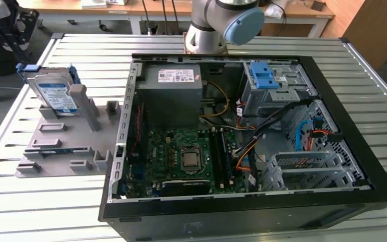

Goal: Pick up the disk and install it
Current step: 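Pick up the disk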

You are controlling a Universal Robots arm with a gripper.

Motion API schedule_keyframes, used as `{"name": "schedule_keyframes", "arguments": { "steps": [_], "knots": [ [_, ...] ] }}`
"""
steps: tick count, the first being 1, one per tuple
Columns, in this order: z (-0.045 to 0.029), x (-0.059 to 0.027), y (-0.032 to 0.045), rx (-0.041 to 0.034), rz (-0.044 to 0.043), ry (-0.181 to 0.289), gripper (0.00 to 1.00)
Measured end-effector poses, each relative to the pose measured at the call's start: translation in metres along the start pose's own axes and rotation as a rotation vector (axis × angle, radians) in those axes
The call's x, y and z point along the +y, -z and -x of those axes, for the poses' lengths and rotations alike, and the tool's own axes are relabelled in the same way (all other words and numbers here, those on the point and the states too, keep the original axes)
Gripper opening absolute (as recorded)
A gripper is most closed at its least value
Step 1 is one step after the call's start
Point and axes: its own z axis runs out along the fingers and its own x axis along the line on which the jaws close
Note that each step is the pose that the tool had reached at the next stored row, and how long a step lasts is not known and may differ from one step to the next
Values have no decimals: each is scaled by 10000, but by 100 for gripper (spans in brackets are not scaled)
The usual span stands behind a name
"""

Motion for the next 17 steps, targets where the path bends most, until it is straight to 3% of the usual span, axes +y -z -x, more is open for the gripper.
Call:
{"name": "schedule_keyframes", "arguments": {
  "steps": [17],
  "knots": [
    [0, -1, -22, 135, 67, 3081, 11]
  ]
}}
